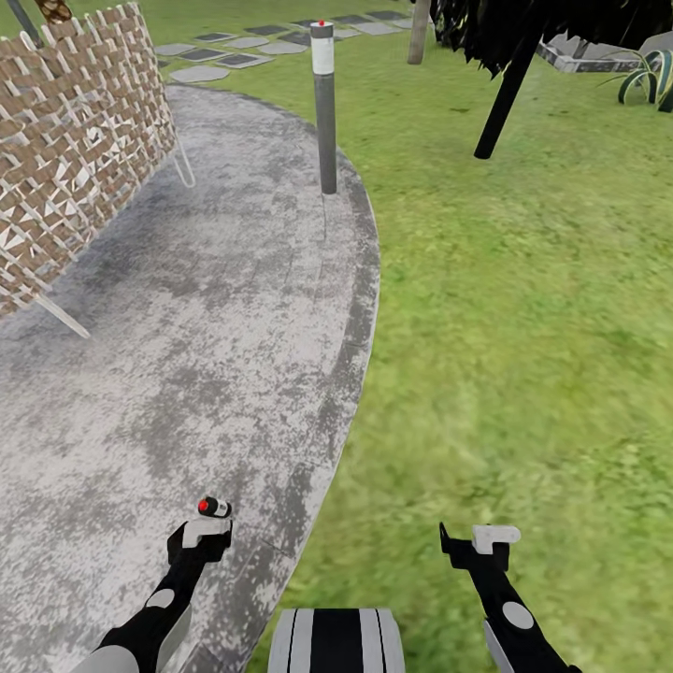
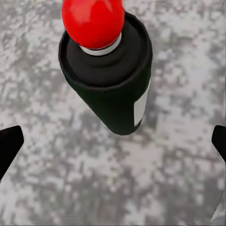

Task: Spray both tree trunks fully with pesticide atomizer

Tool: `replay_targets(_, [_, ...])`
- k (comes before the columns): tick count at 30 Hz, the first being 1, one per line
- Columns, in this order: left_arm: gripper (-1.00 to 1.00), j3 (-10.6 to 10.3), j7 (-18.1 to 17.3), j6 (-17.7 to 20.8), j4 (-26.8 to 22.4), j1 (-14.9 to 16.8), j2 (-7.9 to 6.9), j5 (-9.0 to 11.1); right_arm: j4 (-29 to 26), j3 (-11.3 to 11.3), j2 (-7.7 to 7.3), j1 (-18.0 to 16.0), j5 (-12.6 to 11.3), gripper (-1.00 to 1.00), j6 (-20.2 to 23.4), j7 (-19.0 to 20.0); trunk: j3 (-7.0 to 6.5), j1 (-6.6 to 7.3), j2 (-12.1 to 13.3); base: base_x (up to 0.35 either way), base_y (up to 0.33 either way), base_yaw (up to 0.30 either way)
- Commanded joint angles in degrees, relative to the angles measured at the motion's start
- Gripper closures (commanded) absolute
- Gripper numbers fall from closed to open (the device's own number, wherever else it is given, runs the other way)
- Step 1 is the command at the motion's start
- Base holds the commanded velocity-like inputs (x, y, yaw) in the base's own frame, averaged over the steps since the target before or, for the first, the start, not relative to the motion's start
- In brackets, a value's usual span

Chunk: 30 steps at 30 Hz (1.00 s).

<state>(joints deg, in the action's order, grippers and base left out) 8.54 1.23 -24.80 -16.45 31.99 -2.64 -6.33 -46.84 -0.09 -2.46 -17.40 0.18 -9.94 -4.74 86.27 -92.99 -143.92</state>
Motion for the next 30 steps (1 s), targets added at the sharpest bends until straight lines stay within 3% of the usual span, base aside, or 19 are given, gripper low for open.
replay_targets(1, [-1.00, 0.0, 0.0, 0.0, 0.0, 0.0, 0.00, 0.0, 0.0, 0.0, 0.00, 0.0, 0.0, -1.00, 0.0, 0.0, 0.00, 0.00, 0.0, 0.174, 0.000, 0.000])
replay_targets(21, [-1.00, 0.2, 0.0, -0.7, -0.1, 0.0, 0.00, 0.1, 0.0, 0.0, 0.00, 0.0, 0.0, -1.00, 0.0, 0.0, -0.01, 0.00, 0.0, 0.046, 0.000, 0.000])
replay_targets(30, [-1.00, 0.3, 0.0, -0.8, -0.1, 0.0, 0.00, 0.1, 0.1, 0.0, 0.00, 0.0, 0.0, -1.00, 0.0, 0.1, -0.65, 0.00, 0.0, 0.000, 0.000, 0.000])
